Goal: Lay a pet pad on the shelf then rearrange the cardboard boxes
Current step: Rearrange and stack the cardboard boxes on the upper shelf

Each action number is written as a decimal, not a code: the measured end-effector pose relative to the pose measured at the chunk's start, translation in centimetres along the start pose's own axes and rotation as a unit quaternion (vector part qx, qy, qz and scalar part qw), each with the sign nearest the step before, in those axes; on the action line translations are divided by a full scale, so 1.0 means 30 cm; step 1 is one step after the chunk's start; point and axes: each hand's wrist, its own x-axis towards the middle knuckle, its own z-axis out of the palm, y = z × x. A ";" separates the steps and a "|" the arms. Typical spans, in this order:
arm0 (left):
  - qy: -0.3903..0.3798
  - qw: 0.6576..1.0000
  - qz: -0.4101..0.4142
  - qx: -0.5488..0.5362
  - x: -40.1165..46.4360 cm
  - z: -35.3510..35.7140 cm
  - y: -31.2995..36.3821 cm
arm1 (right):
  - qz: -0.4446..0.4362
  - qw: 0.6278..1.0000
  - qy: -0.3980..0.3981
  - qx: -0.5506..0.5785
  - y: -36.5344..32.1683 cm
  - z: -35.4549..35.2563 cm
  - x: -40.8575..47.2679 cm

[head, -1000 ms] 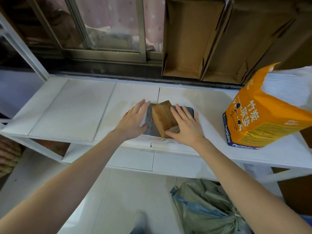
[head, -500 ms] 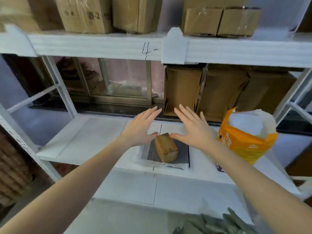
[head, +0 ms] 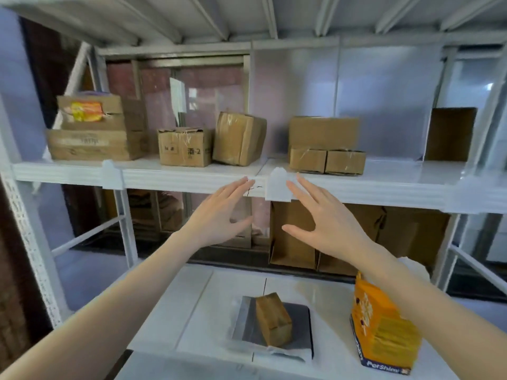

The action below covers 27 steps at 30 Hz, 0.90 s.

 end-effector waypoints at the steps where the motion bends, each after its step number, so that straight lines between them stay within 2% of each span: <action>1: 0.008 1.000 0.001 -0.002 0.013 -0.028 -0.003 | -0.003 1.000 0.010 0.004 -0.007 -0.021 0.017; 10: 0.087 0.995 0.010 0.044 0.134 -0.168 -0.132 | -0.023 0.998 0.062 -0.010 -0.072 -0.088 0.243; 21: 0.096 0.991 -0.003 0.092 0.263 -0.277 -0.556 | -0.056 0.995 0.079 0.012 -0.276 0.098 0.668; 27: 0.107 0.988 0.027 0.108 0.370 -0.324 -0.766 | -0.020 0.998 0.059 0.000 -0.356 0.185 0.869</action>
